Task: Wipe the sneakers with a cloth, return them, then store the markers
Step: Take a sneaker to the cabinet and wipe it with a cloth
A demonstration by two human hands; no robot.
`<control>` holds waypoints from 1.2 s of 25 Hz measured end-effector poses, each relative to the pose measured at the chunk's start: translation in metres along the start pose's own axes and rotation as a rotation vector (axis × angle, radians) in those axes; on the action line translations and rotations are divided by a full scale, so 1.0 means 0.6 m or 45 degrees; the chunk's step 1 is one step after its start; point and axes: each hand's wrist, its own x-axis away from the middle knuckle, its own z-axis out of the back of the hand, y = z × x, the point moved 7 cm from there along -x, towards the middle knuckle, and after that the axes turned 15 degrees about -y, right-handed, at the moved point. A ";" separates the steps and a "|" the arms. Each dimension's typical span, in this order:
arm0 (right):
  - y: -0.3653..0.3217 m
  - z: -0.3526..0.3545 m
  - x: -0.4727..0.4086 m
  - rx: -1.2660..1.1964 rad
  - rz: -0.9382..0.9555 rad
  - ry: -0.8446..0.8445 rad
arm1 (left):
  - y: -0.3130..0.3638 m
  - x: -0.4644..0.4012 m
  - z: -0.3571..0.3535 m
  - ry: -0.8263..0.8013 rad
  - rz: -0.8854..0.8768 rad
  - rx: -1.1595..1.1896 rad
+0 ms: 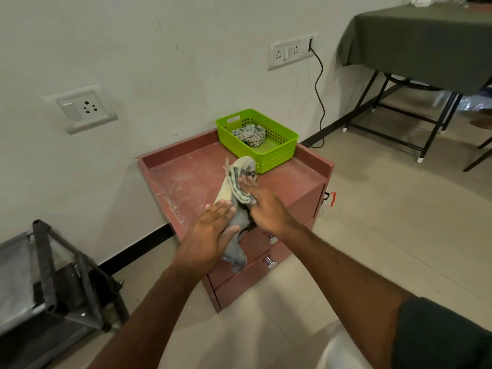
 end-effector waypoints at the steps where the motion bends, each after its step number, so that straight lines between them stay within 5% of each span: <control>1: -0.006 -0.002 0.014 0.026 0.010 -0.064 | -0.002 0.001 0.001 0.016 0.005 0.014; 5: -0.004 0.023 0.062 0.045 -0.146 -0.129 | 0.000 0.002 -0.001 0.020 -0.017 0.073; 9: 0.080 0.096 0.066 -0.766 -0.355 0.680 | -0.009 0.002 -0.001 -0.006 0.038 0.160; 11: 0.070 0.111 0.055 -0.825 -0.273 0.868 | -0.008 0.002 -0.003 0.012 0.017 0.165; 15: 0.002 0.029 -0.012 -0.263 -0.215 0.261 | -0.011 0.003 -0.006 0.017 0.014 0.180; 21: -0.018 0.009 0.043 0.263 -0.140 -0.114 | -0.014 0.003 -0.002 0.054 0.007 0.193; 23: 0.005 0.040 0.062 -0.056 -0.250 0.029 | -0.014 0.005 -0.001 0.088 0.005 0.174; 26: 0.051 0.093 0.074 -0.826 -0.294 0.613 | 0.000 0.016 0.005 0.169 0.013 0.018; 28: 0.018 0.092 0.065 -0.620 -0.101 0.646 | 0.007 0.027 0.006 0.194 0.029 -0.048; 30: -0.041 0.039 0.037 -0.155 0.184 0.285 | 0.005 0.032 0.010 0.183 0.054 -0.053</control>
